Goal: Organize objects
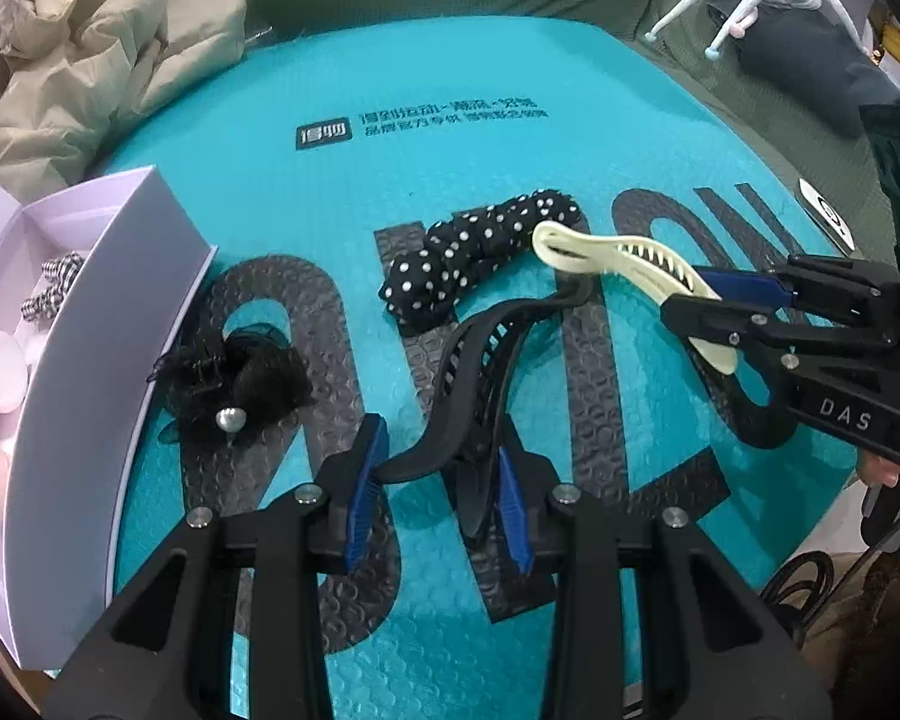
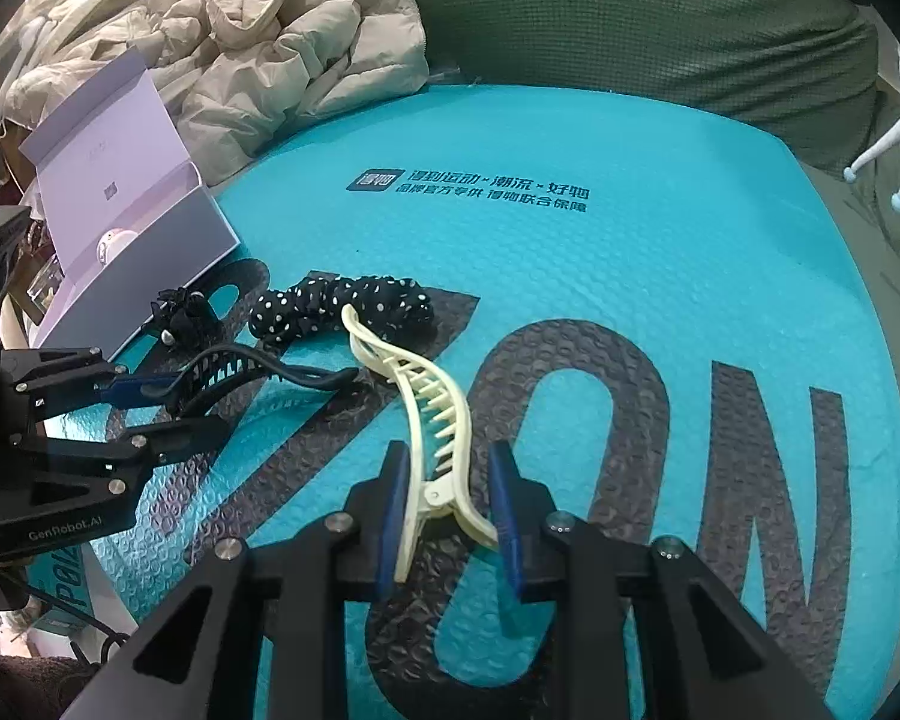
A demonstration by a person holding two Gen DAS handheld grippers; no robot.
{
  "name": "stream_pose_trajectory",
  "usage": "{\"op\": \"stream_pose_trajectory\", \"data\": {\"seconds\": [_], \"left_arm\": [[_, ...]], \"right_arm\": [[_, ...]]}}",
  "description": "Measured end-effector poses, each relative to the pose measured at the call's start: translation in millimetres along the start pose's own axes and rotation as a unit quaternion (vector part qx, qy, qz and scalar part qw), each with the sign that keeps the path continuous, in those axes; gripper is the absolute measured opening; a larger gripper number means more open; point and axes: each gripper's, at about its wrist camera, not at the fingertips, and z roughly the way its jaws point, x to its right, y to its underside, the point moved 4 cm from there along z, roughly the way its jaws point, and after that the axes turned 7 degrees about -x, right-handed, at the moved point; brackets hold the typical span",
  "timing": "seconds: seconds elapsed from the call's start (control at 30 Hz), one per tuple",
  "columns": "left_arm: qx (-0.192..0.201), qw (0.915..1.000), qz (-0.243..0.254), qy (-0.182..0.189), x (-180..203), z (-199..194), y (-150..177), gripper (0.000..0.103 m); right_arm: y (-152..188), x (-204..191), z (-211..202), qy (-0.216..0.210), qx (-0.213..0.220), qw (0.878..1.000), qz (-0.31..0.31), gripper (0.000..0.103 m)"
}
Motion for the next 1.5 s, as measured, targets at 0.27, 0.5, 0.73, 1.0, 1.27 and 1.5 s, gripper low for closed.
{"op": "stream_pose_trajectory", "data": {"seconds": [0.27,0.5,0.73,1.0,1.27,1.5], "left_arm": [[0.022,0.999,0.033,-0.02,11.3,9.0,-14.5,0.05],[0.011,0.9996,0.025,-0.012,14.8,3.4,-12.2,0.019],[0.02,0.9996,0.007,-0.02,-4.2,-18.8,0.0,0.019],[0.033,0.9987,-0.023,-0.033,-35.1,-39.9,3.8,0.019],[0.047,0.9971,-0.043,-0.043,-54.5,-55.9,3.2,0.019],[0.058,0.9954,-0.06,-0.047,-74.4,-69.1,0.4,0.019]], "right_arm": [[0.5,0.3,0.3,-0.006,0.0,1.0,0.001,0.027],[-6.6,0.1,-4.6,-0.003,0.009,1.0,0.009,0.02],[-23.1,-11.0,-17.6,-0.038,0.034,0.999,0.013,0.02],[-42.2,-47.4,-13.4,-0.061,0.042,0.997,-0.013,0.02],[-57.2,-60.0,-15.7,-0.074,0.056,0.995,-0.019,0.02],[-73.5,-75.8,-15.7,-0.083,0.066,0.994,-0.031,0.02]]}}
